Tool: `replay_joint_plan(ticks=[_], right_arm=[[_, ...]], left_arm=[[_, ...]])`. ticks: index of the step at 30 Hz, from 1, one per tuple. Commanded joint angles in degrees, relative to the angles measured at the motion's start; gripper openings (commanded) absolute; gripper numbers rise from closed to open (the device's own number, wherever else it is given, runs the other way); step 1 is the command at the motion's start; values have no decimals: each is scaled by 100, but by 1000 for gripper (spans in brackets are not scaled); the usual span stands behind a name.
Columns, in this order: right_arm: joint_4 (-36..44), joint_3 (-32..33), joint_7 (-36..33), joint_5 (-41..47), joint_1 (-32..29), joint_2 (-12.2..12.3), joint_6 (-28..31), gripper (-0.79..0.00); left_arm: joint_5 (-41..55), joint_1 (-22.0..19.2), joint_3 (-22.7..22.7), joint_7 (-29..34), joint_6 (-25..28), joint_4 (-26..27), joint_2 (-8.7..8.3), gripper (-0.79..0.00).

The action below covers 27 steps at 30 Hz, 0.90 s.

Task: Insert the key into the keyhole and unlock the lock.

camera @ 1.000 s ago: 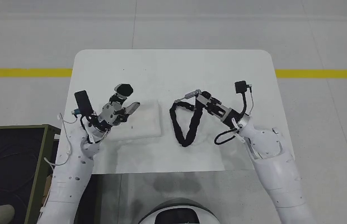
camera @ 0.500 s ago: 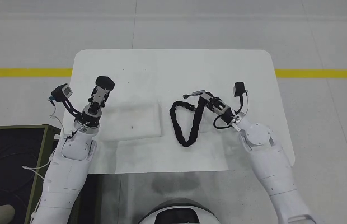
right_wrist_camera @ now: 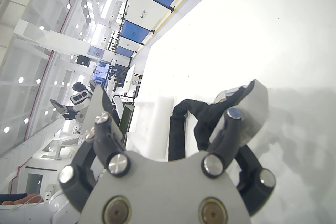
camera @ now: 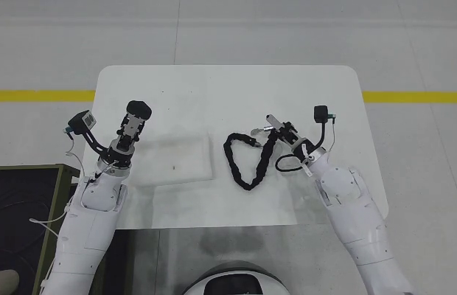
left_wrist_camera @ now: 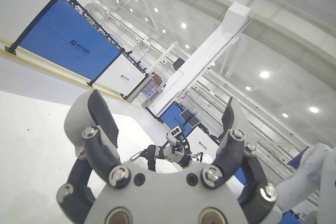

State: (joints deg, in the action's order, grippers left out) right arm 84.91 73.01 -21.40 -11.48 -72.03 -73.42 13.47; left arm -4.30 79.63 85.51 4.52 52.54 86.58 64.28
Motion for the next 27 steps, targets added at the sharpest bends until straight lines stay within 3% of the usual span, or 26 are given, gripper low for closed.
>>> replay_joint_plan(ticks=[1,12,14,16,20,25,27], right_arm=[[-1,0,-1,-1,0,0,-1,0],[3,2,15,-34,-33,2,-14,0],[204,42,209,-624,-161,31,-239,0],[519,3,566,-1837,-300,67,-684,0],[864,-146,680,-3401,-447,106,-1366,0],[1051,-21,985,-3266,-551,91,-1374,0],[1109,68,1228,-2813,-625,71,-1157,0]], left_arm=[[0,0,0,0,0,0,0,0],[0,0,0,0,0,0,0,0],[0,0,0,0,0,0,0,0],[0,0,0,0,0,0,0,0],[0,0,0,0,0,0,0,0],[0,0,0,0,0,0,0,0],[0,0,0,0,0,0,0,0]])
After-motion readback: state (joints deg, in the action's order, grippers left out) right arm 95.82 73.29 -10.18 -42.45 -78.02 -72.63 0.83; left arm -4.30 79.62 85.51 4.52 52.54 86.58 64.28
